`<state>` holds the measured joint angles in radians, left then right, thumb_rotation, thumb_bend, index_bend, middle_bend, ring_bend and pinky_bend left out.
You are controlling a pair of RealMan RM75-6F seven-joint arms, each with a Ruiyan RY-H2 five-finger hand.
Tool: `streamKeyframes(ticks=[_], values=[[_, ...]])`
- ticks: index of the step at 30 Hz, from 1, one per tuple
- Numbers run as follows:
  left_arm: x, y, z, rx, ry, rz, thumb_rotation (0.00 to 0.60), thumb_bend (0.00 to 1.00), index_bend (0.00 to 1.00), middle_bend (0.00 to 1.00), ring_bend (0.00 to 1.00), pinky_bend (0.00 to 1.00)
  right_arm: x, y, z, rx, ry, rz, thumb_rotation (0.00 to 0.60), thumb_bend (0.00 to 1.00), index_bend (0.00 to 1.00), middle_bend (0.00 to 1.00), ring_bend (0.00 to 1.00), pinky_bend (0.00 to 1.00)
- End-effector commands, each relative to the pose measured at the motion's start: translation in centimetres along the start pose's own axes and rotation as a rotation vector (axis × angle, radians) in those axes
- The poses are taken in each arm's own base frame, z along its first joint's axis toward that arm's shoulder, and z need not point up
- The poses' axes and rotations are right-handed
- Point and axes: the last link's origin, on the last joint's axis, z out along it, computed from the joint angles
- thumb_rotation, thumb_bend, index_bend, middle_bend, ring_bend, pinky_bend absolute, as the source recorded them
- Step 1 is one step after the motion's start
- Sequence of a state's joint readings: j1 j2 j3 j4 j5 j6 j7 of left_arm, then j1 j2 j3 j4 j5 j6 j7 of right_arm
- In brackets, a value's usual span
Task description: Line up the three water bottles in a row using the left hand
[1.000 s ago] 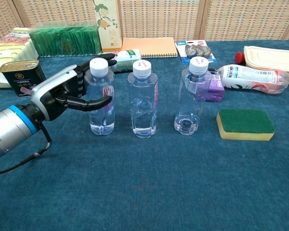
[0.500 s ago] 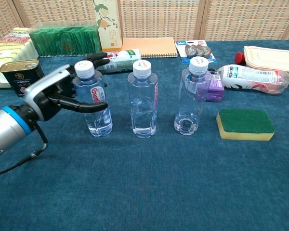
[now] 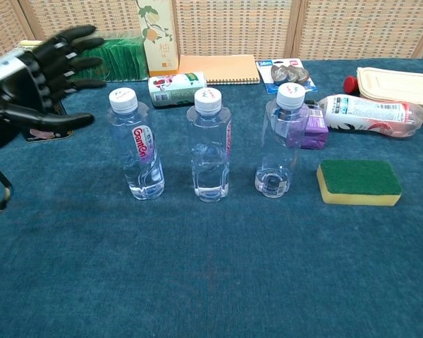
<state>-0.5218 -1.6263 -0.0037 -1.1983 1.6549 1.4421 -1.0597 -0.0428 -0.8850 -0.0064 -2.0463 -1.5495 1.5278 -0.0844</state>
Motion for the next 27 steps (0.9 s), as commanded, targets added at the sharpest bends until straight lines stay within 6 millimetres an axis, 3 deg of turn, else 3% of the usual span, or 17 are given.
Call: streamKeyframes(ticks=[1,7,12,22,27], values=[[3.2,2.9,-1.9,-0.032,0.011,0.128,0.6,0.12,0.0,0.0,0.0,0.09,0.0,0.0,0.0,0.002,0.002,0.0,0.6,0.0,0.15,0.02,0.0,0.0],[6.3,5.4,-4.0,-0.026,0.033,0.281,0.6,0.12,0.0,0.0,0.0,0.09,0.0,-0.1,-0.2,0.004,0.005,0.001,0.6,0.0,0.15,0.02,0.0,0.0],[8.6,6.1,-7.1,0.052,0.052,0.448,0.6,0.11,0.0,0.0,0.0,0.05,0.0,-0.2,-0.2,0.007,0.011,0.0,0.6,0.0,0.15,0.01,0.0,0.0],[10.1,6.4,-14.1,0.338,0.149,0.724,0.6,0.11,0.0,0.0,0.0,0.01,-0.1,-0.2,-0.1,0.004,0.023,-0.009,0.6,0.0,0.15,0.02,0.0,0.0],[10.2,7.3,-15.3,0.384,0.171,0.776,0.6,0.14,0.0,0.0,0.0,0.01,-0.3,-0.1,0.1,-0.003,0.023,-0.015,0.6,0.0,0.15,0.02,0.0,0.0]])
